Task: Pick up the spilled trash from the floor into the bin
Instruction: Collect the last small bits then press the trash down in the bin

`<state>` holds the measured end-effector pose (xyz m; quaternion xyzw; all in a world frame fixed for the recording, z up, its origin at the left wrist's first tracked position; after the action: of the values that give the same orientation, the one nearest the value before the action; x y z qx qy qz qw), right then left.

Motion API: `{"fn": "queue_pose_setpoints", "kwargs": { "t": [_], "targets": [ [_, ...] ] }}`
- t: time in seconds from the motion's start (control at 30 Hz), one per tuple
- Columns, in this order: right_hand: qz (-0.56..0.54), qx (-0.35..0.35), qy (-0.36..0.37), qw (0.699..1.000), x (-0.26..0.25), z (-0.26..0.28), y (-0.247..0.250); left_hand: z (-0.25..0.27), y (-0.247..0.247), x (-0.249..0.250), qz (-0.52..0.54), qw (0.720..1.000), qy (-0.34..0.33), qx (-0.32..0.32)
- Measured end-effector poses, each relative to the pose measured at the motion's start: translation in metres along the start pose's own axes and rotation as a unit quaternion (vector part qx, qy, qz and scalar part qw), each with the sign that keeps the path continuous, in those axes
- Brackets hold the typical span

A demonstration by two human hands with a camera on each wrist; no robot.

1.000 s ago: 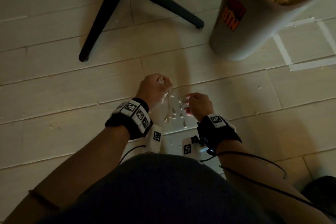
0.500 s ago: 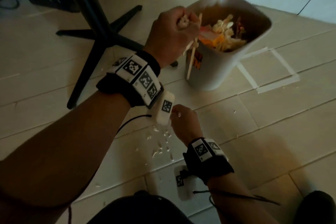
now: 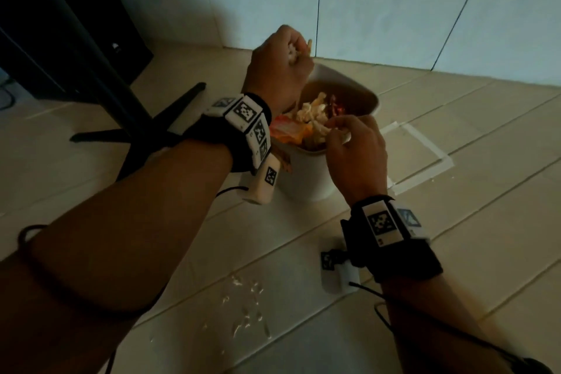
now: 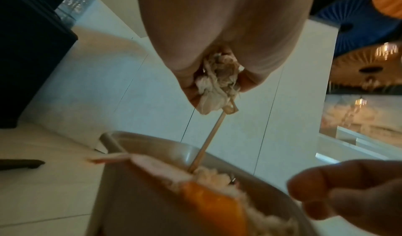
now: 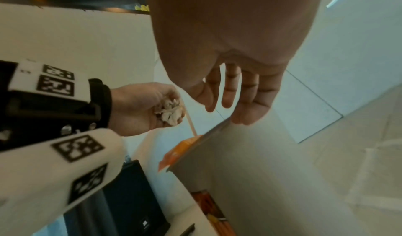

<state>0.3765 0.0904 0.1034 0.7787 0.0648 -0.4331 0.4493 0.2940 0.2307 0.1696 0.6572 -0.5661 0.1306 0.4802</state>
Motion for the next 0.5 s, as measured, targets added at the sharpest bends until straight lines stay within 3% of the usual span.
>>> {"fn": "queue_pose_setpoints", "kwargs": {
  "t": [0.13,0.3,0.4,0.5],
  "targets": [
    [0.015,-0.03,0.022,0.999,0.021,0.001,-0.004,0.008,-0.022,-0.03,-0.161,0.974,0.016,-0.158],
    [0.0,-0.032,0.056,0.998,0.034,0.0,-0.012,0.017,-0.031,-0.048,-0.242,0.888,0.115,-0.374],
    [-0.016,-0.035,0.061,0.997,0.038,0.0,-0.013,0.014,-0.025,-0.04,-0.243,0.871,0.119,-0.41],
    [-0.03,-0.031,0.063,0.997,0.037,0.002,-0.011,0.012,-0.008,-0.025,-0.182,0.896,0.107,-0.392]
  ]
}}
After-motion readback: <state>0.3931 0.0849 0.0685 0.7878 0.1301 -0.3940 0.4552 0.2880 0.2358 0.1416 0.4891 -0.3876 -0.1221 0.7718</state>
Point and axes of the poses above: each hand's wrist, its own z-axis away from the middle knuckle, its own y-axis out of the back of the hand, x = y × z, the point moved 1 cm from there along -z, towards the middle knuckle, and after that the axes turned 8 degrees about z, right-handed, at the moved point
